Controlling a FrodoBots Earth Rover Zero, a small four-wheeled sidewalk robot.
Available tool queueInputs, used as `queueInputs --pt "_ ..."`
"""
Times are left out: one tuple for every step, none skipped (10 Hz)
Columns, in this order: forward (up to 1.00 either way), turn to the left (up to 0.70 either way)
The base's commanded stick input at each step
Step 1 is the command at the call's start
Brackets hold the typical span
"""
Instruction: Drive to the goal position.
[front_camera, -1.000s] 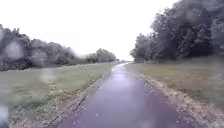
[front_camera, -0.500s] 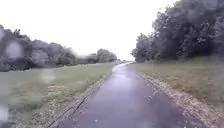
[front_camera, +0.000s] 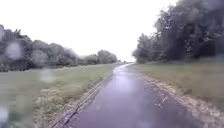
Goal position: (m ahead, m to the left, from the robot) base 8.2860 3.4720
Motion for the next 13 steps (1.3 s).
queueInputs --pt "0.70 -0.27" --pt "0.70 -0.27" --pt "0.70 -0.27" --pt "0.70 -0.27" --pt "0.70 0.00" --pt "0.70 0.00" --pt "0.70 0.00" --pt "0.70 0.00" --pt "0.70 0.00" --pt "0.70 0.00" --pt "0.70 0.00" --pt "0.70 0.00" --pt "0.70 0.00"
